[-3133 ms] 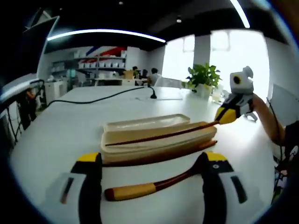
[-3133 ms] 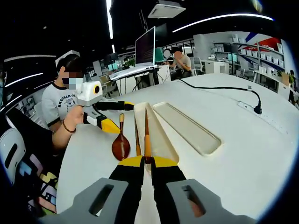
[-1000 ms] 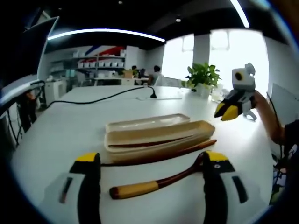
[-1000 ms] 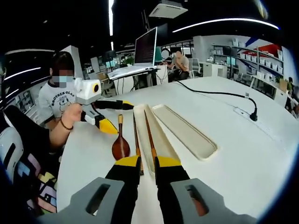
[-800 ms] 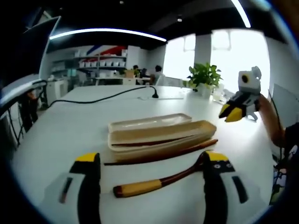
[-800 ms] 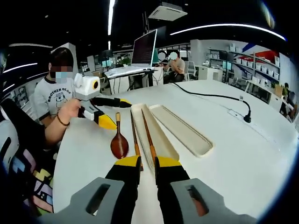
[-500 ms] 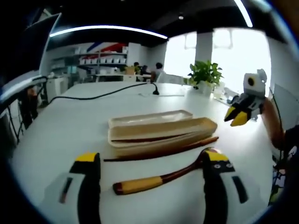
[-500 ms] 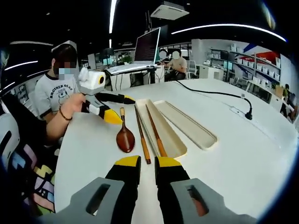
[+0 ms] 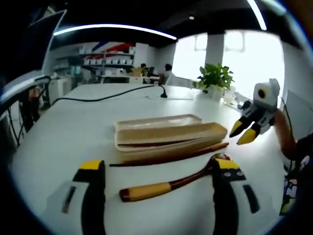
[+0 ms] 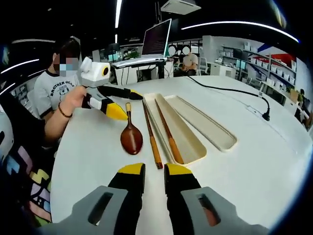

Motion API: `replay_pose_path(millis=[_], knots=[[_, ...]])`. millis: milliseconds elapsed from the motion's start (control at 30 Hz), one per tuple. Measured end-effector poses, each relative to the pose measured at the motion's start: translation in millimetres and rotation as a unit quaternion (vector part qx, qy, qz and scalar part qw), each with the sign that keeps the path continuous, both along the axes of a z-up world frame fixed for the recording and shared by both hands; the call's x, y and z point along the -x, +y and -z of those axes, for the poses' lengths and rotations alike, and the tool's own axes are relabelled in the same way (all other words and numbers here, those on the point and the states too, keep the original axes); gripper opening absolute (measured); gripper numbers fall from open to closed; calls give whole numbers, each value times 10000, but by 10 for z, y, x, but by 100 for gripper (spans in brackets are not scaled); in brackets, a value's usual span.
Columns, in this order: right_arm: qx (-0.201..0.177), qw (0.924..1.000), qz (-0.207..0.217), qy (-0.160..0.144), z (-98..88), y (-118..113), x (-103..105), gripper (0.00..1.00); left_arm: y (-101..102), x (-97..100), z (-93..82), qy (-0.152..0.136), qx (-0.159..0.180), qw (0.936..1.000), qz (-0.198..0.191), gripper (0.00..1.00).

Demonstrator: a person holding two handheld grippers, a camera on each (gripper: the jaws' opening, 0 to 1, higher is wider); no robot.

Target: Arrange the utensils inside the cutlery case until each visible utensil rests in its matching compartment.

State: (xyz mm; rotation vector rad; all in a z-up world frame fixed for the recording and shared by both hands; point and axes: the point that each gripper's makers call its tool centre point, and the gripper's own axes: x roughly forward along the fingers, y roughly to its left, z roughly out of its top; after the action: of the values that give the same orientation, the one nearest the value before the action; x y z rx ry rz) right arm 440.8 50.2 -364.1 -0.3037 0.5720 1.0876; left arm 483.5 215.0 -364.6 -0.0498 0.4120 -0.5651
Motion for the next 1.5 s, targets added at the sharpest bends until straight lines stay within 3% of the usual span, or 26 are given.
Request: replay_pose_path(millis=[933,1500], knots=[[28,9999,95,138,132,87,-71,14,-37,43,7,-36,66,10000,41,95],[64,9994,-79,-337,140,133,-102,5,-26,21,6,-134,23,9999,-21,88]])
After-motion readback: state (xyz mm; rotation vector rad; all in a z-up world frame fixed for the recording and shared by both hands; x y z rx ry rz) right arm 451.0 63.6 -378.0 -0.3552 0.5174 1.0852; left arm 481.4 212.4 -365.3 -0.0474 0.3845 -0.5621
